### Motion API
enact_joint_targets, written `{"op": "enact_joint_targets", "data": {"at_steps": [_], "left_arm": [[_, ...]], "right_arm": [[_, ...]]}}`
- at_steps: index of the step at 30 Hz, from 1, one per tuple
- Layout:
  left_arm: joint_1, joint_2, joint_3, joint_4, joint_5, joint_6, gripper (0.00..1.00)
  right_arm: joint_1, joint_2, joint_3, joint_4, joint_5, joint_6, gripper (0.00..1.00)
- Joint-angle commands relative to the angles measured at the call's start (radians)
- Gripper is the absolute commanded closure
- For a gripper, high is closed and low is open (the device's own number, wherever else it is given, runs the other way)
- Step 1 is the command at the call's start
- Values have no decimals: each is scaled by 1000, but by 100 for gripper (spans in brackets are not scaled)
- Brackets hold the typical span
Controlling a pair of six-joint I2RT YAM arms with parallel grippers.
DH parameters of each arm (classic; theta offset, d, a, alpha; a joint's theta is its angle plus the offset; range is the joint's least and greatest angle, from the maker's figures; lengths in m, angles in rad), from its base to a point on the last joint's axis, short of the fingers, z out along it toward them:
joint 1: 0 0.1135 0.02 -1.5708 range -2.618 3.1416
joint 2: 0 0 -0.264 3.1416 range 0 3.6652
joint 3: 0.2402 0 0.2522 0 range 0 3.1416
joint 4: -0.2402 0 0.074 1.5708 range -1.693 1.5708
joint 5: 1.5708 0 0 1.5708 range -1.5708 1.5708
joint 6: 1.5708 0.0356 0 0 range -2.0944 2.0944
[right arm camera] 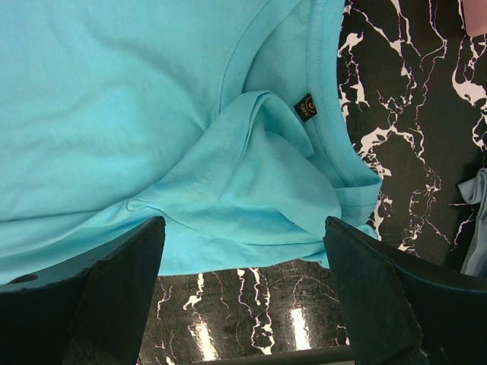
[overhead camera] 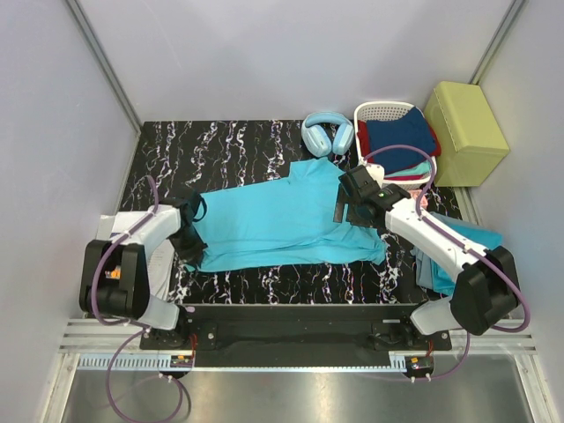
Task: Fold and stack the t-shirts
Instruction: Fold the flattened tshirt in 1/3 of the way
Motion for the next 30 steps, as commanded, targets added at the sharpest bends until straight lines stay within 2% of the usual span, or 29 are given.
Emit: {"op": "enact_joint_targets", "data": {"at_steps": [1, 4, 8, 11, 12, 14, 18, 23, 30], "left_arm": [[5, -83, 12, -134, 11, -7, 100], [5, -88, 31, -165, -9, 6, 100], [2, -91, 83, -171, -6, 33, 82], [-21, -157, 158, -167, -34, 55, 54], [-29, -195, 181, -167, -50, 59, 26], [-44, -223, 242, -164, -104, 76, 1], [-44, -226, 291, -121, -155, 113, 1], [-44, -142, 305, -30, -164, 110, 1], [-52, 16, 405, 47, -189, 114, 1]], "right_arm": [[7, 3, 20, 27, 32, 1, 8], [7, 11, 20, 33, 26, 7, 8], [7, 20, 18, 43, 16, 9, 8], [8, 30, 27, 46, 8, 4, 7], [7, 33, 34, 46, 3, 1, 7], [7, 49, 57, 49, 0, -14, 7], [7, 88, 110, 47, -9, -34, 7], [8, 151, 176, 53, -32, -43, 8], [-1, 298, 331, 81, -87, -48, 16]]}}
